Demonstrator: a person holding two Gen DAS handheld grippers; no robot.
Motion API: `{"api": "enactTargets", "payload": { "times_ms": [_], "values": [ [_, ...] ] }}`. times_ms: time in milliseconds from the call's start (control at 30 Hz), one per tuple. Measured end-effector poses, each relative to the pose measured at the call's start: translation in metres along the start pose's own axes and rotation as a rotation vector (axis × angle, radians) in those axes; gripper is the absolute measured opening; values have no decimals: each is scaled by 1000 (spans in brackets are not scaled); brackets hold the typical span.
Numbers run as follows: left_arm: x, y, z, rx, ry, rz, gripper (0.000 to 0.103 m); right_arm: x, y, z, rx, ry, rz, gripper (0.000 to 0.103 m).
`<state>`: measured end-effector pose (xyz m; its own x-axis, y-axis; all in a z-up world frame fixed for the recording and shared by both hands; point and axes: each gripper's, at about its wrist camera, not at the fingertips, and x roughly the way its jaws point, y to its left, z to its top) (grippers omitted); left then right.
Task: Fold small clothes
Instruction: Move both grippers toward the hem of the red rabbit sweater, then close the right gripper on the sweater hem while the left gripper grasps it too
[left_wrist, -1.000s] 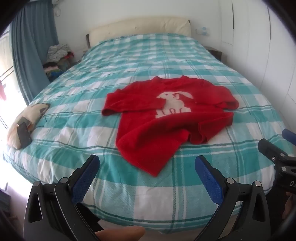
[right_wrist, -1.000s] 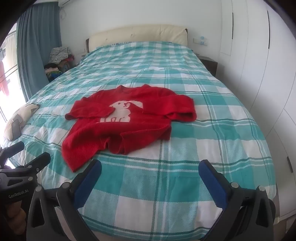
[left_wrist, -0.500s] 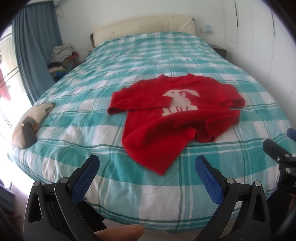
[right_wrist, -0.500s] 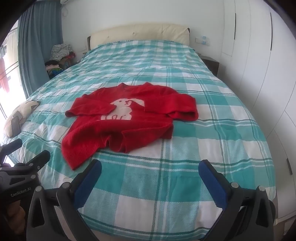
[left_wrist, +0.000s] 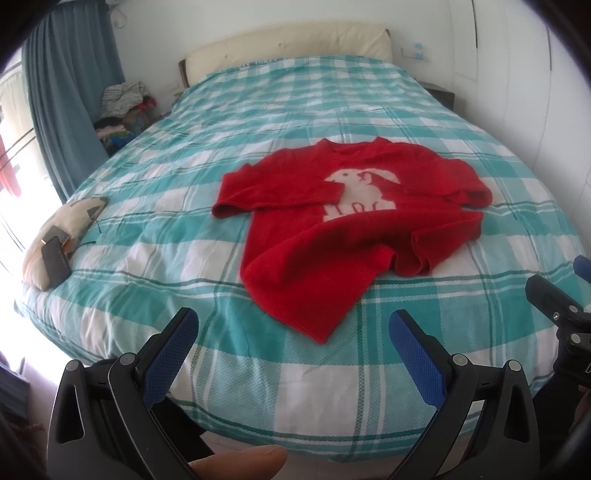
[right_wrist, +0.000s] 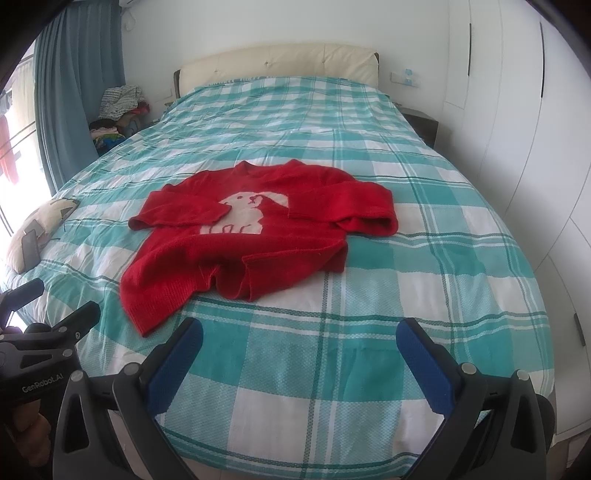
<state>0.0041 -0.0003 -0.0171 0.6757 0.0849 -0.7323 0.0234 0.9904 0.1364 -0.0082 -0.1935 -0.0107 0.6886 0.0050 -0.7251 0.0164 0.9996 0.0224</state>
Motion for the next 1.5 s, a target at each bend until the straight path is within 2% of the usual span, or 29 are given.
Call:
{"api": "enactTargets", "payload": {
  "times_ms": [933,1067,1200,1300,1400,1467,1500],
  "values": [
    [10,1,-4,-11,31,3,103,4,-4,-3,7,2,-4,103],
    [33,11,-12,-42,104,-42,103,9,-6,-5,30,-8,18,103],
    [66,34,-26,-167,202,-146,103,25,-22,-11,103,-22,67,103],
    [87,43,-34,-225,228,-118,103,46,-36,-14,175,-18,165,103],
    [108,42,-34,-259,260,-158,103,77,-35,-11,185,26,253,103],
    [124,38,-33,-293,310,-174,103,98,-26,-1,167,41,260,103],
    [126,37,-32,-310,307,-166,103,108,-21,5,171,53,246,103]
  ]
}}
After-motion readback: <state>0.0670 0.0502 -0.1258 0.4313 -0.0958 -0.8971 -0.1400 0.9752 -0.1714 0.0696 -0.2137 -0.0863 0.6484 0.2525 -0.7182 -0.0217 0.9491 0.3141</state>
